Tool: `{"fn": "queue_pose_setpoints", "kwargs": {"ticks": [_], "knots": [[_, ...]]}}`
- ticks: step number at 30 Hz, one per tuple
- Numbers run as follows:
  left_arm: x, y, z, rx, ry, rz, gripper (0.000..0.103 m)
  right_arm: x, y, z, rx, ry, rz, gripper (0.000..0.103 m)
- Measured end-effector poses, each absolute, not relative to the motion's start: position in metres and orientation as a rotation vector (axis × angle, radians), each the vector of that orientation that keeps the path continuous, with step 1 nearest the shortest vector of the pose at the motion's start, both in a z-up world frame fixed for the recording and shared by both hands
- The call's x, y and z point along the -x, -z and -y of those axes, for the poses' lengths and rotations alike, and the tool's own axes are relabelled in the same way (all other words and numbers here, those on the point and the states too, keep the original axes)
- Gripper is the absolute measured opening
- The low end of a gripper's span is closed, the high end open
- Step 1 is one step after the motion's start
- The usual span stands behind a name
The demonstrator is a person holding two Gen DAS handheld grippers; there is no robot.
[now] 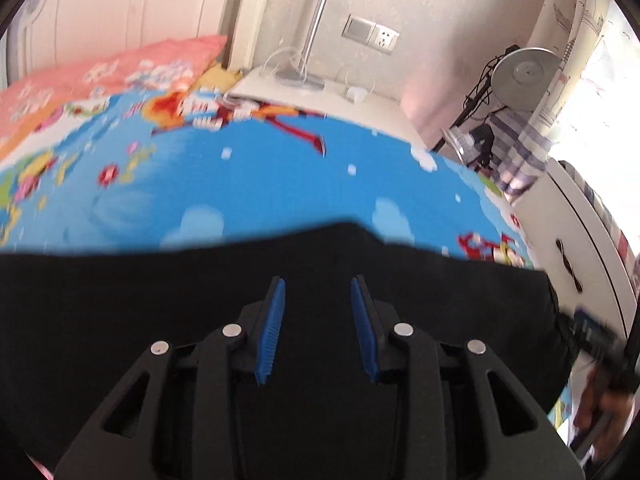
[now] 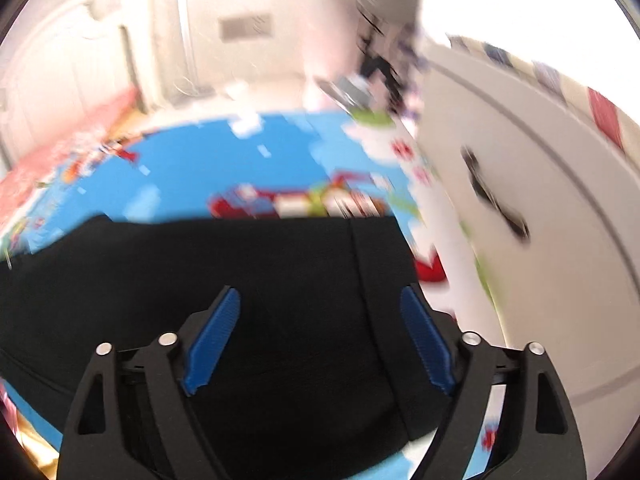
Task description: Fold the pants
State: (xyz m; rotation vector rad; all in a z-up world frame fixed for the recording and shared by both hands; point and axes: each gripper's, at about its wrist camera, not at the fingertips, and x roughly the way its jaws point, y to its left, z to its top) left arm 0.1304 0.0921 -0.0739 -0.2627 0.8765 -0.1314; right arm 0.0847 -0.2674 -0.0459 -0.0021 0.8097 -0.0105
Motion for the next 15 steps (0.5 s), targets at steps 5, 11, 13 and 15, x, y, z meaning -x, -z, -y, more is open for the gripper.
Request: {"fn": "queue_pose_setpoints", "kwargs": {"ticks": [5, 11, 13, 15], "knots": [[-0.102, 0.082, -0.076, 0.171, 0.155, -0.893, 0.034, -0.128, 0.037, 0.254, 0.106, 0.026, -0.752, 0.081], [-0.078, 0.103, -0.085, 0.183, 0.137, -0.924, 0.034, -0.155, 0.096, 0.286, 0.133, 0.063, -0.999, 0.080], [-0.075, 0.122, -0.095, 0.185, 0.081, -0.976, 0.032, -0.152, 0.102, 0.301, 0.039, 0.030, -1.011, 0.082], [-0.067, 0.118, -0.101, 0.191, 0.074, -0.952, 0.025, -0.148, 0.093, 0.308, -0.032, 0.026, -1.017, 0.082]]}}
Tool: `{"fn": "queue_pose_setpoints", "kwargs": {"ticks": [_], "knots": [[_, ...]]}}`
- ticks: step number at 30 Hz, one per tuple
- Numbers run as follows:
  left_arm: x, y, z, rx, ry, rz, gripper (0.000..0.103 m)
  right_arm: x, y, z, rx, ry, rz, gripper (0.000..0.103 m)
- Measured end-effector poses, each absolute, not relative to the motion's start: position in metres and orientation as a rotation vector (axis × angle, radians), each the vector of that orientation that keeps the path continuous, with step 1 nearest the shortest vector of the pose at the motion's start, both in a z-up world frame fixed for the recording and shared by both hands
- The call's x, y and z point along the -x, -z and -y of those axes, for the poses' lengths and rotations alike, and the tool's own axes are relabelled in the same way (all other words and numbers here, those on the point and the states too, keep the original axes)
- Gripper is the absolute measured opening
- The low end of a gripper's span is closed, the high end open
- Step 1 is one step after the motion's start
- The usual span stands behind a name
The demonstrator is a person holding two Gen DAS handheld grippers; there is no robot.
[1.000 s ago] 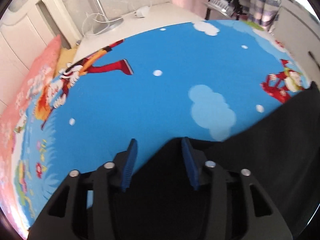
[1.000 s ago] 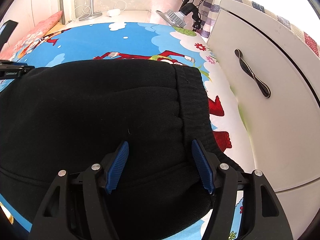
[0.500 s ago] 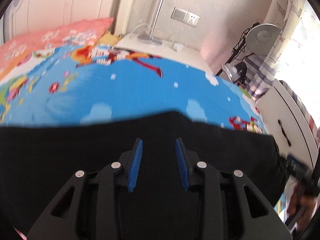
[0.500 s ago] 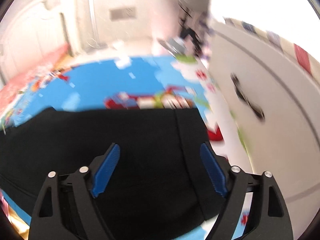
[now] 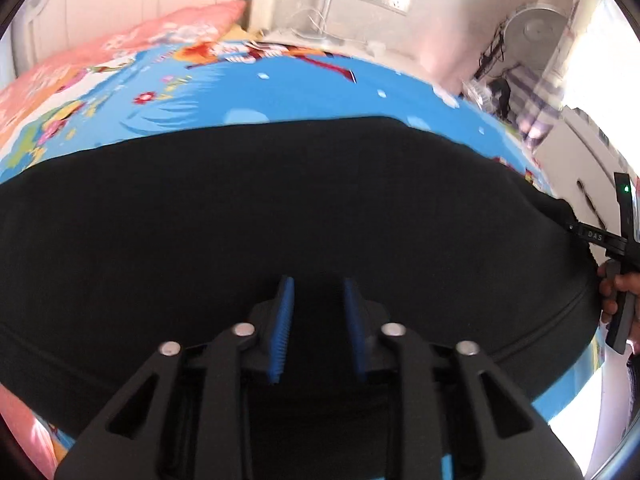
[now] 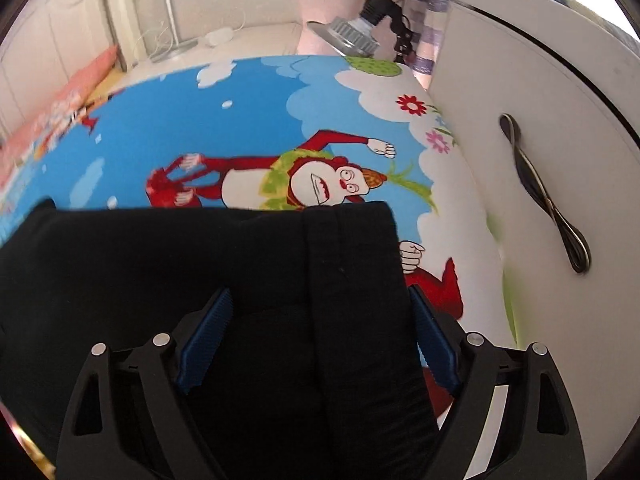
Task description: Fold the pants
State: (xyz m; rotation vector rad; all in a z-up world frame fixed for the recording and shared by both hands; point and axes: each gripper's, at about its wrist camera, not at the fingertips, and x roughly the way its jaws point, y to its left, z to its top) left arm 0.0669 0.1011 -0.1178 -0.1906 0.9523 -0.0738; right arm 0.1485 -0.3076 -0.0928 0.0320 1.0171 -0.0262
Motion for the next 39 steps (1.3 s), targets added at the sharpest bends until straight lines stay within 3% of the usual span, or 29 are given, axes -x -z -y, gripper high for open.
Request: {"fn": "queue_pose_setpoints", "kwargs": {"ticks": [6, 11, 15, 18, 26, 31, 36, 39], "knots": [[-0.042, 0.090, -0.079, 0.166, 0.252, -0.870, 0.025, -0.101, 0.030, 0.348, -0.190, 0.093, -0.930, 0.081], [-0.021, 0.075, -0.012, 0.142, 0.495, -0.807, 0.037, -0.066, 0.034, 0.357, -0.188, 0.116, -1.039, 0.062], [-0.014, 0.082, 0.034, 0.119, 0.617, -0.832, 0.036, -0.054, 0.070, 0.352, -0.134, 0.142, -1.127, 0.038], [-0.013, 0.088, 0.040, 0.093, 0.607, -0.863, 0.030, -0.048, 0.078, 0.348, -0.078, 0.164, -1.105, 0.038], [-0.024, 0.085, -0.034, 0.215, 0.295, -0.828, 0.028, -0.046, 0.066, 0.330, 0.102, 0.273, -1.042, 0.039], [-0.028, 0.092, -0.126, 0.334, -0.006, -0.823, 0.028, -0.037, 0.020, 0.282, 0.186, 0.126, -0.855, 0.067], [-0.017, 0.100, -0.205, 0.420, -0.249, -0.819, 0.028, -0.042, 0.000, 0.222, 0.075, -0.139, -0.799, 0.079], [0.003, 0.093, -0.257, 0.471, -0.419, -0.769, 0.029, -0.044, 0.000, 0.179, 0.088, -0.258, -0.798, 0.079]]}}
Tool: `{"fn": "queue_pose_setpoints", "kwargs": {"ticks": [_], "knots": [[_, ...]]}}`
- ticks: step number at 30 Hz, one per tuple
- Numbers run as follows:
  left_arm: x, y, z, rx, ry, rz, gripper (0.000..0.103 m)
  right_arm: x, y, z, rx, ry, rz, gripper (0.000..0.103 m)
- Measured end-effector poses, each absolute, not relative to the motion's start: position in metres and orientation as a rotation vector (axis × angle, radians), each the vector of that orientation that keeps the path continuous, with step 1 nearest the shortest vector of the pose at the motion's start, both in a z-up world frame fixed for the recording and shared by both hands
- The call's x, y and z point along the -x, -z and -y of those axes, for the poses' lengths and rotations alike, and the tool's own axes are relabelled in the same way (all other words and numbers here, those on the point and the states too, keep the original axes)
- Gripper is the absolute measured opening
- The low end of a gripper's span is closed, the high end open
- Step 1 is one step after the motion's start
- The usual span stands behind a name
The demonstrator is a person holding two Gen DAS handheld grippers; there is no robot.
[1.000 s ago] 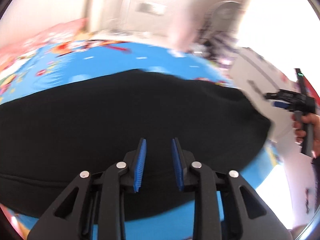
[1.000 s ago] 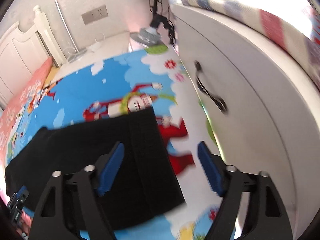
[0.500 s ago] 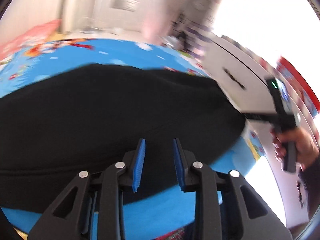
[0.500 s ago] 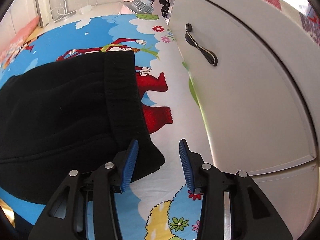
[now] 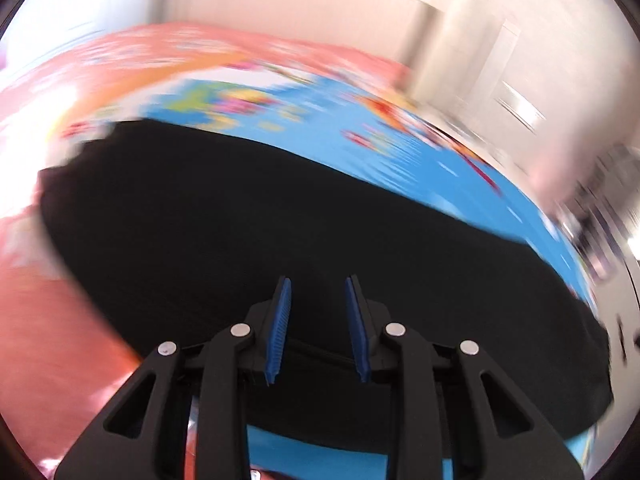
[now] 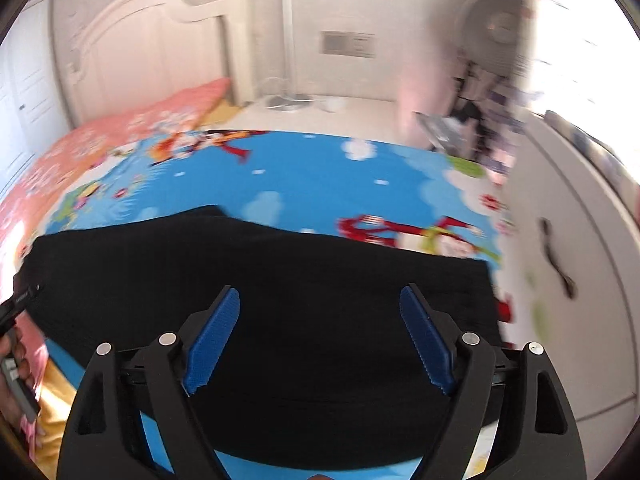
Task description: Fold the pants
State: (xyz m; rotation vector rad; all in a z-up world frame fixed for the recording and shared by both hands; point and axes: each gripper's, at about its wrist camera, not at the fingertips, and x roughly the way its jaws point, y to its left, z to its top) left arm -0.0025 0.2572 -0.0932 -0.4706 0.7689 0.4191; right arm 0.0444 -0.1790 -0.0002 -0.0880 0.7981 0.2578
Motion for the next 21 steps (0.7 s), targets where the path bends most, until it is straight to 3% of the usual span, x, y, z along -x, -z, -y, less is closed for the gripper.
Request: {"fn": "queue_pose_setpoints", "kwargs": {"ticks": [4, 6, 11, 13, 15, 16, 20, 21], "knots": [[0.041, 0.088, -0.341, 0.603, -0.662, -0.681, 0.029, -0.043, 0.009, 0.130, 0.107, -0.383, -0.817, 0.079], [0.059, 0.087, -0.376, 0.682, -0.749, -0.639, 0.040, -0.044, 0.017, 0.112, 0.128, -0.401, -0.834, 0.079], [0.088, 0.114, -0.461, 0.950, -0.758, -0.609, 0.040, -0.039, 0.045, 0.073, 0.180, -0.451, -0.919, 0.078], [0.088, 0.127, -0.478, 1.024, -0.727, -0.612, 0.039, -0.037, 0.059, 0.066, 0.228, -0.439, -0.948, 0.078], [0.079, 0.128, -0.490, 1.009, -0.681, -0.621, 0.021, -0.037, 0.079, 0.060, 0.292, -0.409, -1.015, 0.078], [0.071, 0.123, -0.490, 0.970, -0.664, -0.626, 0.018, -0.038, 0.087, 0.061, 0.304, -0.395, -1.047, 0.078], [0.063, 0.115, -0.485, 0.882, -0.665, -0.651, 0.018, -0.039, 0.097, 0.068, 0.238, -0.386, -1.078, 0.078], [0.064, 0.127, -0.489, 0.931, -0.673, -0.670, 0.024, -0.038, 0.096, 0.065, 0.254, -0.381, -1.076, 0.078]]}}
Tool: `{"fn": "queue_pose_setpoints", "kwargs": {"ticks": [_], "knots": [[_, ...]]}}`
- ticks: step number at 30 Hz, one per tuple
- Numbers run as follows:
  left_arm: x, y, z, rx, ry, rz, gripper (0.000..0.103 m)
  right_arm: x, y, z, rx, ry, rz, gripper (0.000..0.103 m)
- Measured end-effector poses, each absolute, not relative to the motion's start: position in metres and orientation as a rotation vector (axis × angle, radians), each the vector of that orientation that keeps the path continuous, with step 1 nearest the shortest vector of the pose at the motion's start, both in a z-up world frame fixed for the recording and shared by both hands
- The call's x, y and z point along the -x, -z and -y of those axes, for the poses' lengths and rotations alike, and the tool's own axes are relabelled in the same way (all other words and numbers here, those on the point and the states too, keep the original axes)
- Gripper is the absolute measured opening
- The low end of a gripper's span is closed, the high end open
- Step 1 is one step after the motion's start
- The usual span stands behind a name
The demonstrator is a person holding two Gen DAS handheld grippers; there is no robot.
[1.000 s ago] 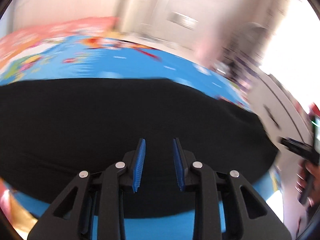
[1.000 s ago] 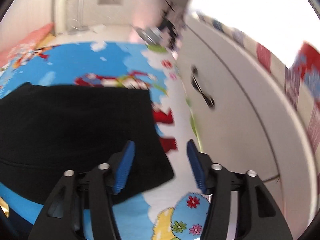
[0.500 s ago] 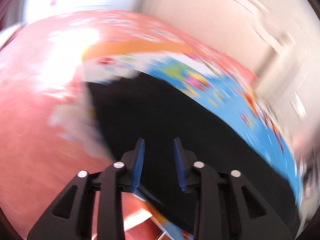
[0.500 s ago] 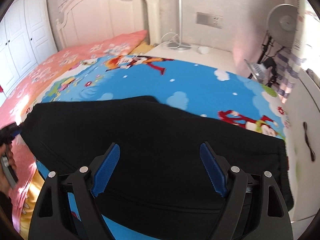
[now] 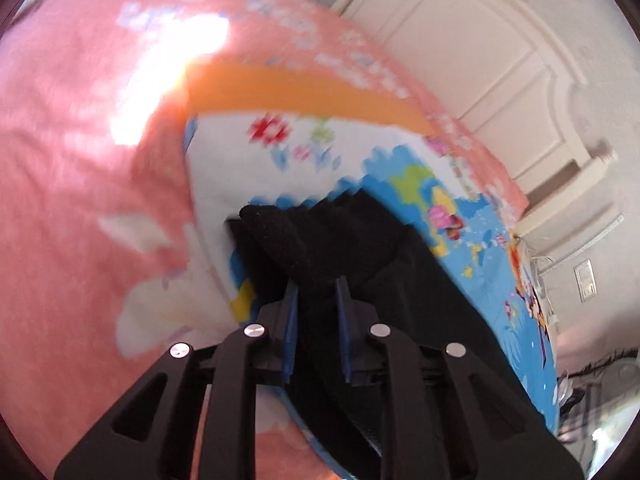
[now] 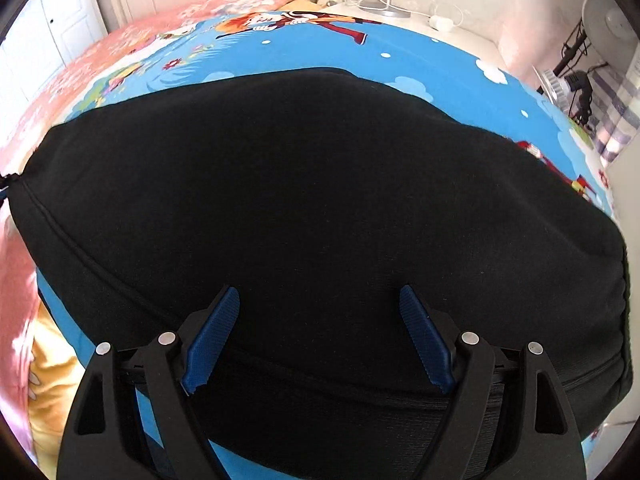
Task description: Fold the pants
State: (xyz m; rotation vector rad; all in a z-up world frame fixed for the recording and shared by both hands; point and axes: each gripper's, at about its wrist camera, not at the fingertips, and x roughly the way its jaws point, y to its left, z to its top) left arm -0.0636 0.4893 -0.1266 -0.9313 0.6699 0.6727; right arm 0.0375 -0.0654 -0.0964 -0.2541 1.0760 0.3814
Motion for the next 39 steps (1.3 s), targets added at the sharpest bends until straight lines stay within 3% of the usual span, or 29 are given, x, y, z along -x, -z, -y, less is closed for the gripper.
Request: {"fn": "queue_pose_setpoints", "kwargs": {"ticks": [3, 5, 13, 15, 16, 17, 23, 28, 39], "knots": [[0.080, 0.133, -0.492, 0.977, -0.669, -0.627, 0.044, -0.037, 0.092, 0.064, 0.272, -0.372, -1.079, 0.078], [0.086, 0.130, -0.495, 1.002, -0.635, -0.583, 0.049, -0.035, 0.080, 0.059, 0.288, -0.388, -1.053, 0.077], [0.096, 0.162, -0.529, 1.241, -0.537, -0.511, 0.047, -0.028, 0.034, -0.041, 0.245, -0.710, -0.927, 0.077], [0.098, 0.167, -0.531, 1.266, -0.513, -0.496, 0.047, -0.027, 0.035, -0.073, 0.252, -0.767, -0.928, 0.072], [0.099, 0.168, -0.533, 1.271, -0.502, -0.484, 0.046, -0.026, 0.038, -0.096, 0.269, -0.785, -0.931, 0.070], [0.100, 0.168, -0.535, 1.281, -0.468, -0.470, 0.037, -0.028, 0.040, -0.110, 0.276, -0.796, -0.933, 0.069], [0.099, 0.181, -0.544, 1.353, -0.405, -0.457, 0.036, -0.045, 0.068, -0.177, 0.301, -0.796, -0.968, 0.061], [0.096, 0.192, -0.552, 1.389, -0.345, -0.442, 0.013, -0.054, 0.096, -0.179, 0.334, -0.741, -1.030, 0.056], [0.099, 0.166, -0.545, 1.303, -0.361, -0.430, 0.011, -0.044, 0.094, -0.175, 0.397, -0.722, -0.967, 0.056]]}}
